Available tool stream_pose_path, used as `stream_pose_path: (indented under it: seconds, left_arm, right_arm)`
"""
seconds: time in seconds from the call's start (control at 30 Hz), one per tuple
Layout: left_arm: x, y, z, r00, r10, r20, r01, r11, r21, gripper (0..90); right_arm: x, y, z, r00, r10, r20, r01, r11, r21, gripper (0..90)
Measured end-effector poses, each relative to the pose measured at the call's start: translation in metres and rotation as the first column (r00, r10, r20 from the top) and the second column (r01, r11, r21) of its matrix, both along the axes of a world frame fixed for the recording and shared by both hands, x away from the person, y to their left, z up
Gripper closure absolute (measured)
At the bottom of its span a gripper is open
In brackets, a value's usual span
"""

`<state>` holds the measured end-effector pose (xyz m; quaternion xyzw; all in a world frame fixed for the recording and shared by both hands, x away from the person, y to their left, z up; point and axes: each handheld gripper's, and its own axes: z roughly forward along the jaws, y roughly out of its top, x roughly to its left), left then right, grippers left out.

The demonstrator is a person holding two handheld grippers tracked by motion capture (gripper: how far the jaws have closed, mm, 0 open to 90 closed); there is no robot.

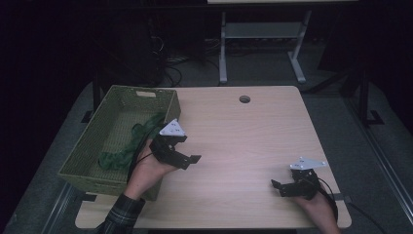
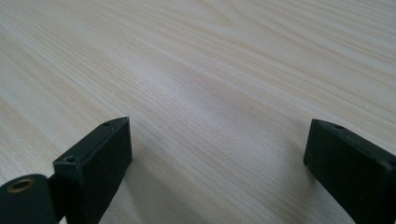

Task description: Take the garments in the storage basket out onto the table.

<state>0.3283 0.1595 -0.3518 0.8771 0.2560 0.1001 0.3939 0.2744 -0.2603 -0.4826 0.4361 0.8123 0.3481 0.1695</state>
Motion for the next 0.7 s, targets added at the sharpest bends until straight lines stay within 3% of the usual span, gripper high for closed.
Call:
stream_pose_path:
  seconds: [0.47, 0.7]
  left_arm:
    - [0.007, 0.024, 0.012, 0.9994, 0.033, 0.005, -0.033, 0.9994, 0.013, 13.7]
    - [0.011, 0.044, 0.016, 0.9974, 0.070, 0.020, -0.070, 0.9976, -0.004, 14.0]
  right_arm:
    - [0.000, 0.000, 0.000, 1.0000, 0.000, 0.000, 0.000, 1.000, 0.000, 7.2]
    - [0.000, 0.000, 0.000, 1.0000, 0.000, 0.000, 0.000, 1.000, 0.000, 7.2]
